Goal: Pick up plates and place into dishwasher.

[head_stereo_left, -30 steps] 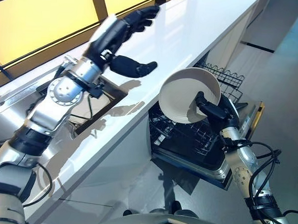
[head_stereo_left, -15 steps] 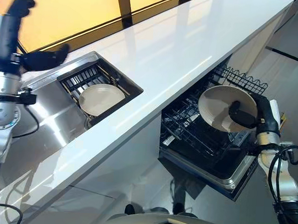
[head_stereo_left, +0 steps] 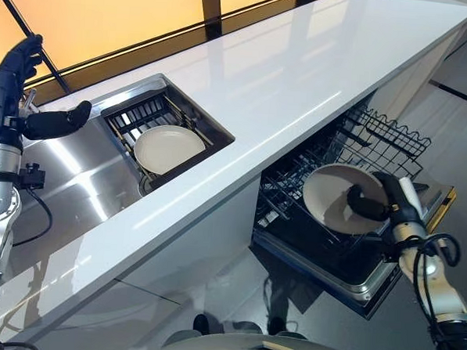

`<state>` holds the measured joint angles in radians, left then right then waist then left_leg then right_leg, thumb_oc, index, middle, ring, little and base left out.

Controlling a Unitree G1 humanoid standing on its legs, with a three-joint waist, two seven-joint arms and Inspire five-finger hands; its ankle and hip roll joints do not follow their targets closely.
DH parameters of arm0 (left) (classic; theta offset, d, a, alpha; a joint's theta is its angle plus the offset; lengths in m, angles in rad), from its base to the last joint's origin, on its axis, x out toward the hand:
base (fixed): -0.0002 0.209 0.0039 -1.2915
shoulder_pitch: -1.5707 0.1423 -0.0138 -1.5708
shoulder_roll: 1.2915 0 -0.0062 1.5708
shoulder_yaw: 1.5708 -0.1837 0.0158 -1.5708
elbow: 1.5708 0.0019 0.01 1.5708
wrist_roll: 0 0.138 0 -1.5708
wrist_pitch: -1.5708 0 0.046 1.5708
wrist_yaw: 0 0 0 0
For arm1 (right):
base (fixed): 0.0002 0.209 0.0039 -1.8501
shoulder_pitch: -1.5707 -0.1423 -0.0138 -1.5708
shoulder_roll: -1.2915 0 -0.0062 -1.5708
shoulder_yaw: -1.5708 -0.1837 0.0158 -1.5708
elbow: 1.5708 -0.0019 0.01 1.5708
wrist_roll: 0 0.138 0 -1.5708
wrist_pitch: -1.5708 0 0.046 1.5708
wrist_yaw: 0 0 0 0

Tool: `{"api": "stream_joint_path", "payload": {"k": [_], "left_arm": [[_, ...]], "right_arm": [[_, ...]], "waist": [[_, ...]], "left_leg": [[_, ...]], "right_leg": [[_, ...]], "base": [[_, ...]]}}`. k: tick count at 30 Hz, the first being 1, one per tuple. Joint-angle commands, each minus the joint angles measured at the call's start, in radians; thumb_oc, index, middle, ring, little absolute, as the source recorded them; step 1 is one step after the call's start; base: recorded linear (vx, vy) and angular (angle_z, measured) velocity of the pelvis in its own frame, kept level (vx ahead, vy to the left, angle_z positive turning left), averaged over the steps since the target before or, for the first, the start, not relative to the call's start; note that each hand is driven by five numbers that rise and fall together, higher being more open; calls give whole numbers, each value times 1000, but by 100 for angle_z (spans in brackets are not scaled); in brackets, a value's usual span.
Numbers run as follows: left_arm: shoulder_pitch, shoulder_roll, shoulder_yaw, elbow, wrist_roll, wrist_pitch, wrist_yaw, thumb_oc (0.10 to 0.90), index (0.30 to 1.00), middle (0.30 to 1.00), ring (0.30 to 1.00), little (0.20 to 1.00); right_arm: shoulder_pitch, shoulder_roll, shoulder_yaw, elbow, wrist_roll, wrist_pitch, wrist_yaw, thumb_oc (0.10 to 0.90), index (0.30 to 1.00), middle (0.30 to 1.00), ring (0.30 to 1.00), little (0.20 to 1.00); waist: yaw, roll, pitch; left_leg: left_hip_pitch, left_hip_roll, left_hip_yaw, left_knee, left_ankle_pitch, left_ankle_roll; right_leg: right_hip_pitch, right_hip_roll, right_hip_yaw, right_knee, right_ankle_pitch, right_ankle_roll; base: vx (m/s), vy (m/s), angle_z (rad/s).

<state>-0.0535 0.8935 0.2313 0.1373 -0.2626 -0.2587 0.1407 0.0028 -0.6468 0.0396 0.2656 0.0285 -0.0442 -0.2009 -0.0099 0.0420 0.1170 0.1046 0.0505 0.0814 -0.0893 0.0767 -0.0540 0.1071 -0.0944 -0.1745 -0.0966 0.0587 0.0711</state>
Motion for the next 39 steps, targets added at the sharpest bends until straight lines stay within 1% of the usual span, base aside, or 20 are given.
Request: {"api": "stream_joint_path", "payload": {"k": [1,7,10,13,16,19,23,29,30,31,35,39], "left_arm": [[-138,55,-22,-43,-30,-51,0,800,900,900,900,900],[-204,33,-108,-84,-41,-51,-18,800,900,900,900,900],[-241,18,-155,-121,-42,-24,-26,800,900,900,900,900],[-264,9,-182,-141,-38,-9,-41,800,900,900,900,900],[-276,2,-196,-152,-47,-6,-54,800,900,900,900,900],[-301,0,-215,-162,-50,11,-70,800,900,900,900,900],[-347,2,-249,-169,-58,31,-94,800,900,900,900,900],[-374,3,-276,-170,-49,54,-104,800,900,900,900,900],[-376,1,-280,-164,-48,50,-105,800,900,900,900,900],[-378,-1,-282,-159,-46,47,-106,800,900,900,900,900],[-383,2,-285,-159,-39,48,-102,800,900,900,900,900],[-365,5,-266,-164,-34,44,-102,800,900,900,900,900]], "right_arm": [[-182,-11,89,7,-29,-77,-90,100,300,300,300,200],[-299,34,218,157,-81,-60,-165,100,300,300,300,200],[-377,53,283,241,-106,-28,-202,100,300,300,300,200],[-433,69,327,297,-125,3,-205,100,300,300,300,200],[-477,80,368,349,-117,27,-179,100,300,300,300,200],[-515,100,411,407,-119,56,-141,100,300,300,300,200],[-570,128,475,493,-139,76,-49,100,300,300,300,200],[-608,150,522,512,-144,91,8,100,300,300,300,200],[-608,154,525,511,-139,97,15,218,401,401,401,318],[-608,155,526,512,-137,99,16,800,900,900,900,900],[-590,151,514,485,-113,110,7,800,900,900,900,900],[-542,144,477,430,-66,107,-19,800,900,900,900,900]], "waist": [[25,-22,-33],[63,-19,-31],[85,-19,-27],[102,-19,-27],[116,-19,-26],[130,-20,-26],[150,-21,-26],[159,-22,-23],[159,-22,-23],[158,-22,-23],[151,-22,-21],[140,-22,-18]], "left_leg": [[27,-79,-25,2,-75,32],[27,-83,-43,2,-76,33],[28,-85,-58,2,-76,34],[29,-88,-69,2,-76,34],[28,-90,-80,2,-75,34],[28,-90,-89,2,-74,33],[26,-90,-99,2,-71,33],[25,-89,-104,2,-69,34],[25,-89,-105,2,-69,34],[26,-88,-104,2,-68,33],[27,-87,-98,2,-70,34],[30,-86,-92,2,-72,35]], "right_leg": [[26,20,-32,9,-9,33],[34,11,-49,9,-11,32],[42,7,-60,9,-11,30],[46,4,-68,9,-12,29],[49,2,-75,9,-12,28],[53,-1,-84,9,-12,27],[59,-4,-95,9,-12,24],[59,-5,-100,9,-11,22],[59,-4,-99,9,-11,22],[59,-4,-99,9,-11,22],[59,-3,-95,9,-10,22],[58,-1,-88,9,-10,23]], "base": [[0,0,0],[6,-7,10],[14,-12,17],[12,-14,19],[13,-9,12],[16,-10,16],[22,-14,10],[5,-5,7],[0,0,0],[0,0,0],[0,0,0],[0,0,0]]}}
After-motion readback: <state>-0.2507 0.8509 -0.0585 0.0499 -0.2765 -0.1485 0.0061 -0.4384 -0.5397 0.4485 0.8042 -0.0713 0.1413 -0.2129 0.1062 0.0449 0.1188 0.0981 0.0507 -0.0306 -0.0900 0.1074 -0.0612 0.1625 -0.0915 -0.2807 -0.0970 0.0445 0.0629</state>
